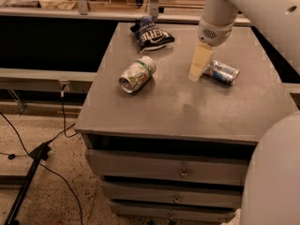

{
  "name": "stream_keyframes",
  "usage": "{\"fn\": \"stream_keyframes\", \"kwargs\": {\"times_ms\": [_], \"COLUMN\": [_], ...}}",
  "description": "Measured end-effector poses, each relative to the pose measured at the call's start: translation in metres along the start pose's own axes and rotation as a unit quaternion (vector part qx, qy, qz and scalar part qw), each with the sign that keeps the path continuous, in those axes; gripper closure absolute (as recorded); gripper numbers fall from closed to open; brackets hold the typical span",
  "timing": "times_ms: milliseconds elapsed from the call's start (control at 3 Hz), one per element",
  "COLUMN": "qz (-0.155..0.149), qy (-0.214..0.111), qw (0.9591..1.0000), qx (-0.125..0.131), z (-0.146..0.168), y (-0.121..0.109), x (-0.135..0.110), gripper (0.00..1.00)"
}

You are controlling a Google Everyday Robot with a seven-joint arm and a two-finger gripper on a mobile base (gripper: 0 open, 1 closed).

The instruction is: Place redbull can upright

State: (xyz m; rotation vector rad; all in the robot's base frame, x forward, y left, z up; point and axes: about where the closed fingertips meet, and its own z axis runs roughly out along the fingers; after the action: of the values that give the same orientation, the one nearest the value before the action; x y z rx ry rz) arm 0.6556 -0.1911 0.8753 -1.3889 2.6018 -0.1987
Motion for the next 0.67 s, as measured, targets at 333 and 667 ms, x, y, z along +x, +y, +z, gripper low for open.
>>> {"fn": "stream_keyframes", "kwargs": {"times_ms": [333, 667], "qz": [0.022, 0.025], "qy": [-0.005, -0.011], "qw": [0.9995, 0.9989], "qx": [-0.024, -0.038], "z": [0.032, 0.046], "y": [-0.01, -0.012], "x": [-0.003, -0.005], "gripper": [0.12, 0.34]}}
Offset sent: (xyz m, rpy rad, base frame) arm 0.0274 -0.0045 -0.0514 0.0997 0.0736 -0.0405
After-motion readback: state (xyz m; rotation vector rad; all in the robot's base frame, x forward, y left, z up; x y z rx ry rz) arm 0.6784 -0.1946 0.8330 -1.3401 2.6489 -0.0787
